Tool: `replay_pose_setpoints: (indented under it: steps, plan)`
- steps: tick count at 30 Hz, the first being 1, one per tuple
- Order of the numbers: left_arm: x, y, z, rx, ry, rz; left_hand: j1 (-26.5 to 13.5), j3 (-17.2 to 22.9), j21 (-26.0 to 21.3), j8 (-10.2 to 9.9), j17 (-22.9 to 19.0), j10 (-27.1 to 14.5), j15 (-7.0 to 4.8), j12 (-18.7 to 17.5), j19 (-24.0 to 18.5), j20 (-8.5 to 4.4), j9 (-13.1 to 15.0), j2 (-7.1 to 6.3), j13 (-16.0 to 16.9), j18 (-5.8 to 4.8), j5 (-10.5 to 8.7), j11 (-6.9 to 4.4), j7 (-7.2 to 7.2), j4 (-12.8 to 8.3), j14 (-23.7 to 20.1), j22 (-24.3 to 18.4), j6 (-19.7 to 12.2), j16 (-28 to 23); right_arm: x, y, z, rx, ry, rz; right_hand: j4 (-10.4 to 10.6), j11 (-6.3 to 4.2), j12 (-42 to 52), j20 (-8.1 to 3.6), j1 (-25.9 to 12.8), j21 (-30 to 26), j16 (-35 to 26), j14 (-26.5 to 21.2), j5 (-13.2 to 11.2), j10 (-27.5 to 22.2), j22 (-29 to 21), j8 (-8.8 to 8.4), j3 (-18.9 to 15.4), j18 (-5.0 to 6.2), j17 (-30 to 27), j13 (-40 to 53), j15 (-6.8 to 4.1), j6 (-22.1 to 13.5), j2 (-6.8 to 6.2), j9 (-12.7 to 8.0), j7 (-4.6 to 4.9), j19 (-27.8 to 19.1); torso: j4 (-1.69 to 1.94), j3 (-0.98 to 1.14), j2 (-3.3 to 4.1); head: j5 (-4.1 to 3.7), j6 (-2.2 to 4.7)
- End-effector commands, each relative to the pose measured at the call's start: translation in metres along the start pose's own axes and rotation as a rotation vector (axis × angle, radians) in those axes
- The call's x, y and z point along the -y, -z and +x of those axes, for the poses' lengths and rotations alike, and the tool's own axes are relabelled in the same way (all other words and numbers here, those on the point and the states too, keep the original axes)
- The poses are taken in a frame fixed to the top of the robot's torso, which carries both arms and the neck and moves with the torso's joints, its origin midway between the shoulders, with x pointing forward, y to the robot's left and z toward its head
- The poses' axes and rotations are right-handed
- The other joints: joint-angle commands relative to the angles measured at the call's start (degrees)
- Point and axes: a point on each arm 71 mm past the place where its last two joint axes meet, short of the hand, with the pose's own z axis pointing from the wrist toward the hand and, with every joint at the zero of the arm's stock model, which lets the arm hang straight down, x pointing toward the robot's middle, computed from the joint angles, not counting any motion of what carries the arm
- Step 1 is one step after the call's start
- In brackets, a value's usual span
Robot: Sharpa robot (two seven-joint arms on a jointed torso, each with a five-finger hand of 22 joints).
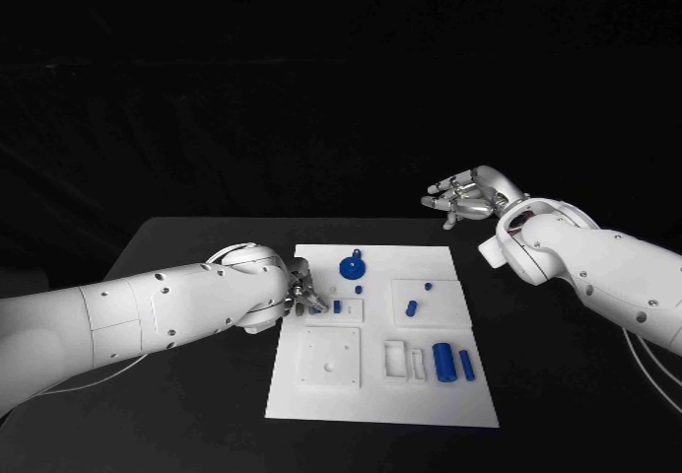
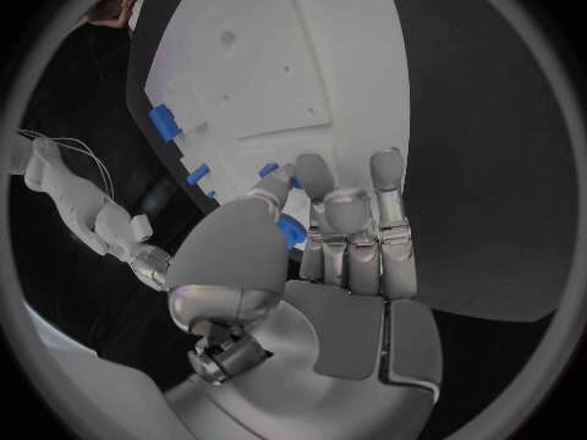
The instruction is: Assemble the parts on the task board
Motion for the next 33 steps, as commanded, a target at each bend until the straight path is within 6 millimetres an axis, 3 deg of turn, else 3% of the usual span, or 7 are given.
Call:
replay_pose_setpoints:
  steps: [1,17,25,33]
  plan:
    - [-0.0023,-0.0023,0.0106,-0.053,-0.016,-0.017,0.13,-0.04,-0.37,-0.09,0.05,3.03,-0.2,0.11,-0.03,-0.3,-0.06,-0.67,-0.05,-0.31,-0.27,-0.1,-0.04,0.36,0.12,1.03,0.06,0.1,-0.001,0.0,0.0012,-0.011,-0.001,-0.011,0.32,-0.06,-0.1,0.38,0.1,0.41,0.14,-0.28,0.35,-0.49,-0.15,0.16,0.04,0.73,-0.1,-0.07,0.13,-0.5,-0.09,-0.06,0.06,1.43,0.0,-0.02,0.0,-0.09,-0.01]
    - [-0.0013,-0.0082,0.0067,-0.052,-0.015,-0.024,0.25,-0.38,-0.4,0.01,0.27,3.03,-0.21,0.23,0.02,-0.31,-0.02,-0.75,0.0,-0.33,-0.96,-0.11,-0.06,1.11,0.14,1.05,0.21,0.27,-0.0008,-0.0002,0.0018,-0.013,-0.002,-0.011,0.42,-0.06,-0.07,0.39,0.05,0.42,0.14,-0.28,0.38,-0.5,-0.2,0.16,0.0,0.73,-0.11,-0.07,0.14,-0.58,-0.06,-0.06,0.08,1.43,-0.12,0.07,0.03,-0.26,0.04]
    - [-0.0002,-0.0089,0.0072,-0.065,-0.019,-0.024,0.36,-0.74,-0.45,0.03,0.28,3.03,-0.21,0.23,0.03,-0.31,0.0,-1.15,-0.01,-0.34,-1.26,-0.12,-0.09,2.07,0.11,1.05,0.29,0.31,-0.0003,-0.0002,0.0022,-0.014,-0.002,-0.01,0.42,-0.06,-0.07,0.39,0.05,0.42,0.14,-0.28,0.38,-0.5,-0.2,0.16,0.0,0.73,-0.11,-0.07,0.14,-0.58,-0.06,-0.06,0.08,1.43,0.05,0.1,-0.05,-0.38,-0.09]
    - [-0.0006,-0.0095,0.0068,-0.065,-0.018,-0.028,0.15,-0.95,-0.48,0.05,0.18,3.03,-0.22,0.22,0.05,-0.32,0.02,-1.54,-0.01,-0.35,-1.72,-0.14,-0.11,2.72,0.11,1.04,0.39,0.23,0.0,0.0,0.0029,-0.014,-0.003,-0.01,0.42,-0.06,-0.07,0.39,0.05,0.42,0.14,-0.28,0.38,-0.5,-0.2,0.16,0.0,0.73,-0.11,-0.07,0.14,-0.58,-0.06,-0.06,0.08,1.43,-0.02,0.04,-0.07,-0.38,0.02]
